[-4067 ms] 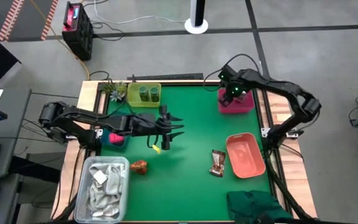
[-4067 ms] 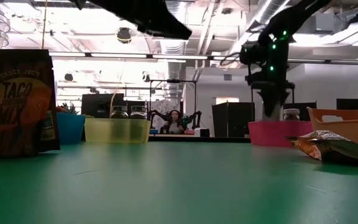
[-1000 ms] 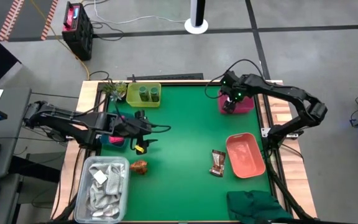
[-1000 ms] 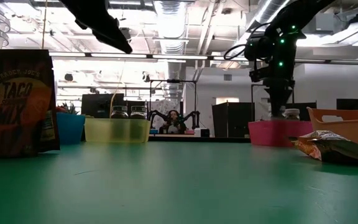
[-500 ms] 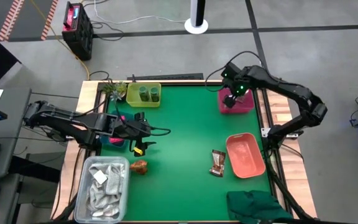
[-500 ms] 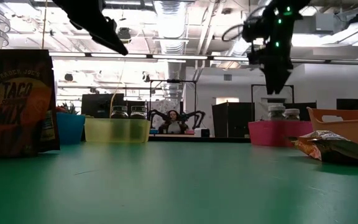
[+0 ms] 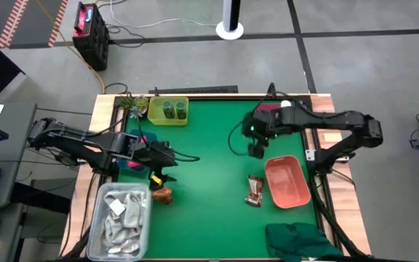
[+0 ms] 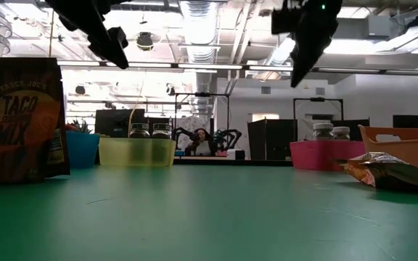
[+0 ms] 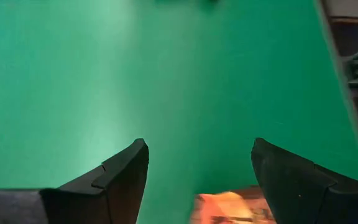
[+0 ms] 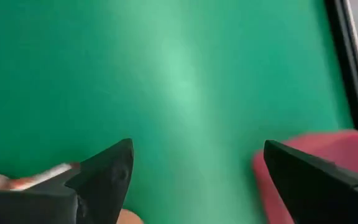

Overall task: Sort spices by type
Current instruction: Put the bottom left orange seasoning pack into the orange bin

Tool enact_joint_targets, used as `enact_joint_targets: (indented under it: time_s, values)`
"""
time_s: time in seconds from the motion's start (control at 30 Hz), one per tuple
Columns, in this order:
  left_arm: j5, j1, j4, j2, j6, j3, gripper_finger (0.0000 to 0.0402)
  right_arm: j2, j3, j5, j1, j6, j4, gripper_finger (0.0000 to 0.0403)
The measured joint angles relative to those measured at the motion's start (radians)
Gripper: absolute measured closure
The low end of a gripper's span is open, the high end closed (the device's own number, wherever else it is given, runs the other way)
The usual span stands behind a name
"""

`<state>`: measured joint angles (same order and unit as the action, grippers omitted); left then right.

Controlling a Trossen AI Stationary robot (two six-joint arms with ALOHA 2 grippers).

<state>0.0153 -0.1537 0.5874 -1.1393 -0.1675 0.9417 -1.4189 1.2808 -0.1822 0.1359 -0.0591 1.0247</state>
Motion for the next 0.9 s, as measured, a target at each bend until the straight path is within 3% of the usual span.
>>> enact_joint_targets:
  time_s: [0.13, 0.3, 0.53, 0.73, 0.9]
  values:
    - [0.014, -0.035, -0.008, -0.008, -0.058, 0.000, 0.0129, 0.000, 0.000, -0.030, -0.069, -0.048, -0.052, 0.0030]
    - [-0.130, -0.113, 0.029, -0.009, -0.074, 0.061, 0.0141, 0.000, 0.000, -0.138, -0.090, -0.065, -0.049, 0.0036]
    - [-0.211, -0.202, 0.154, -0.031, -0.140, 0.165, 0.0151, 0.000, -0.001, -0.139, -0.048, -0.144, -0.025, 0.0042]
    - [-0.209, -0.252, 0.238, -0.171, -0.184, 0.218, 0.0151, 0.000, -0.031, -0.187, -0.012, -0.161, -0.032, 0.0042]
    - [-0.204, -0.282, 0.376, -0.295, -0.170, 0.360, 0.0151, 0.000, -0.075, -0.186, 0.017, -0.163, -0.037, 0.0042]
